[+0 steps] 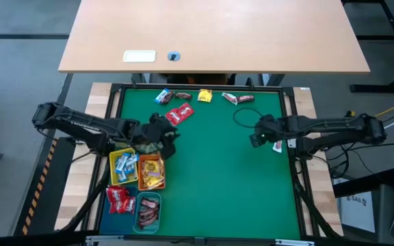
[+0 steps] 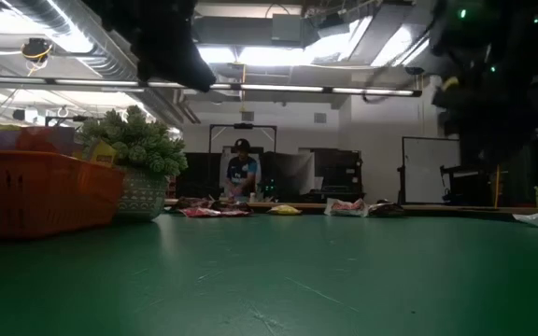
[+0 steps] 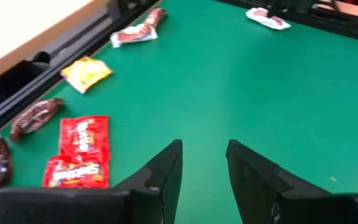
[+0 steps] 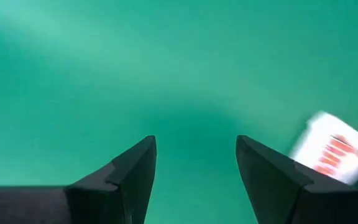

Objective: Sort candy
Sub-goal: Put the white chocolate into the green basket

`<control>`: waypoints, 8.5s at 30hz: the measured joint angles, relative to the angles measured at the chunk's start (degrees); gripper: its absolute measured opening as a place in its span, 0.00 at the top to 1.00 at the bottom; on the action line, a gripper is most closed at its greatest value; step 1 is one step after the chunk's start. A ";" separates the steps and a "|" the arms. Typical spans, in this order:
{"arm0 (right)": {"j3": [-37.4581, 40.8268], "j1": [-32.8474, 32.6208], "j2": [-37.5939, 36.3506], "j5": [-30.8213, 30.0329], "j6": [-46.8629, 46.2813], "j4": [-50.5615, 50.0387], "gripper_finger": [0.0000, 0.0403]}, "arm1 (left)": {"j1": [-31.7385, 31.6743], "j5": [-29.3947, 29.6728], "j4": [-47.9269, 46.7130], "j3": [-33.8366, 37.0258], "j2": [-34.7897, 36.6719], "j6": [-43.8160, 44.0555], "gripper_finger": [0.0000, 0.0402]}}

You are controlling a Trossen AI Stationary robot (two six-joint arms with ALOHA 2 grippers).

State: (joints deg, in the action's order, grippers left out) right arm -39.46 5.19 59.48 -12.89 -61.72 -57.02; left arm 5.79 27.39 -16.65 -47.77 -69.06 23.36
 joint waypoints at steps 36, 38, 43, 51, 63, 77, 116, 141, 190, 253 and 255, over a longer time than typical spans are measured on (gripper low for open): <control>0.62 16.59 33.32 6.13 12.77 -10.10 0.45 | -4.38 -6.09 0.01 0.00 0.00 -6.00 0.70; 0.72 16.59 33.74 6.84 14.13 -9.78 0.45 | -4.38 -6.09 -0.01 0.00 0.00 -6.02 0.70; 0.72 16.59 33.88 7.55 14.37 -9.60 0.50 | -4.38 -6.07 -0.03 0.00 0.00 -6.04 0.70; 0.85 16.59 33.94 8.57 17.45 -8.60 0.75 | -4.38 -6.07 -0.03 0.00 0.00 -6.09 0.70; -4.66 16.59 34.16 11.62 25.13 -7.95 0.77 | -4.38 -6.02 3.23 0.00 0.00 -12.03 0.70; -20.89 16.57 34.13 33.95 42.64 20.53 0.77 | -4.36 -5.99 7.09 0.00 0.00 -23.84 0.70; -24.00 0.22 34.07 42.42 65.28 60.38 0.77 | -4.25 -28.63 21.50 0.02 -4.62 -26.48 0.70; -23.98 0.39 34.07 40.86 65.62 60.00 0.76 | -4.28 -28.38 21.45 -0.02 -5.42 -26.50 0.91; -24.04 0.96 33.99 29.97 65.49 58.12 0.30 | 21.97 -49.91 -9.12 0.04 0.44 37.58 0.92; -21.83 34.17 33.38 5.99 68.91 34.78 0.30 | 7.55 -27.83 -10.61 0.00 -2.89 -1.33 0.64; -20.49 35.42 33.38 6.70 68.86 34.91 0.30 | 6.14 -26.67 -10.51 0.00 -2.89 -4.38 0.64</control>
State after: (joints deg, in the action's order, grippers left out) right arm -59.95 40.62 92.86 -6.19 7.14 -22.10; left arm 11.93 0.71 -27.17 -47.77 -71.94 18.98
